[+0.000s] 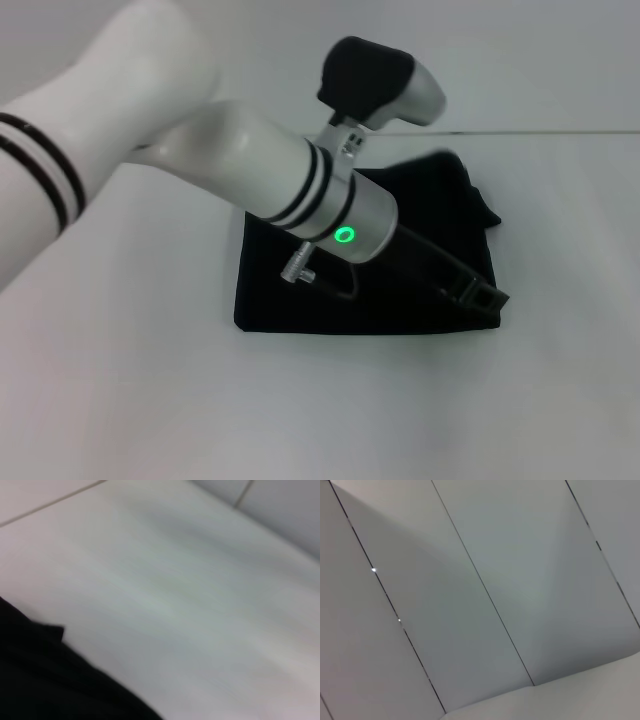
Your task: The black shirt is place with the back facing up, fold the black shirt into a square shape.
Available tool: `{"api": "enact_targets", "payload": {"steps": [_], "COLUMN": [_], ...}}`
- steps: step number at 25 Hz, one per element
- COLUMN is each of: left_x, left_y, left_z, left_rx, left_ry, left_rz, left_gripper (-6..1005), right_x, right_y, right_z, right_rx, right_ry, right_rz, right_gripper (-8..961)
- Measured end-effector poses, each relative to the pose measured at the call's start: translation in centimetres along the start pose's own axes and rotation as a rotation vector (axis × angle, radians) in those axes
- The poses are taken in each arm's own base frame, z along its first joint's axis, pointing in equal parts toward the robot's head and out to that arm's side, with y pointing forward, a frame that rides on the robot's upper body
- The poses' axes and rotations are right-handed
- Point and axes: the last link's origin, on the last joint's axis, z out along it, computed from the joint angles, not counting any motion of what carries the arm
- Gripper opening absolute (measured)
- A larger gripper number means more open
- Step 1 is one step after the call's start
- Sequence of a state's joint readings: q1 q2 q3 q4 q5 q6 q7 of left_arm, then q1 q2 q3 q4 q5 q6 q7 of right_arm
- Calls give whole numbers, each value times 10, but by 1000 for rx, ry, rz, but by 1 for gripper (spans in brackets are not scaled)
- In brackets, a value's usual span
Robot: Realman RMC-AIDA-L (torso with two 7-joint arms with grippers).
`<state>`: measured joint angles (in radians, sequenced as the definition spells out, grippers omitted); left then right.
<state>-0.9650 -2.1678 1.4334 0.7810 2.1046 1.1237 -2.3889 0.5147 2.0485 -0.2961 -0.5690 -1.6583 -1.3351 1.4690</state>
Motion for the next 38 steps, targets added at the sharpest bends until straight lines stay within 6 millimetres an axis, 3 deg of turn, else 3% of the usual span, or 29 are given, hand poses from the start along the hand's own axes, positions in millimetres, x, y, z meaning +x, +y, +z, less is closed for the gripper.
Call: {"api": "enact_targets", "payload": {"steps": [3,5,6,7,11,16,23,32,38], "left_x": [1,-1,-1,-11,-41,-77,-99,-109,-101], "left_y": [-8,-21,-21,-49,-88,-110,-117,-119,-113], "left_z": [-26,-48,-48,-75,-97,-94,-80,-71,-57], "left_rx": [-36,-50,-50,-52,-52,-15,51,86,90], "left_ry": [83,169,169,296,379,379,388,380,363], "left_rz": [-74,-176,-176,-417,-774,-976,-1047,-1073,-1049], "left_gripper": [437,480,502,523,609,699,737,736,735], "right_x": [0,0,0,1,1,1,-1,-3,-4], "right_y": [-1,-1,-1,-1,-2,-3,-2,-3,-3], "right_z": [-1,-1,-1,-1,-4,-4,0,0,1], "right_rx": [3,3,5,4,10,12,4,8,12], "right_ry": [0,2,4,5,9,9,7,7,6], "right_rz": [1,1,2,4,9,8,17,15,12], "right_gripper": [594,594,594,594,594,594,594,594,594]}}
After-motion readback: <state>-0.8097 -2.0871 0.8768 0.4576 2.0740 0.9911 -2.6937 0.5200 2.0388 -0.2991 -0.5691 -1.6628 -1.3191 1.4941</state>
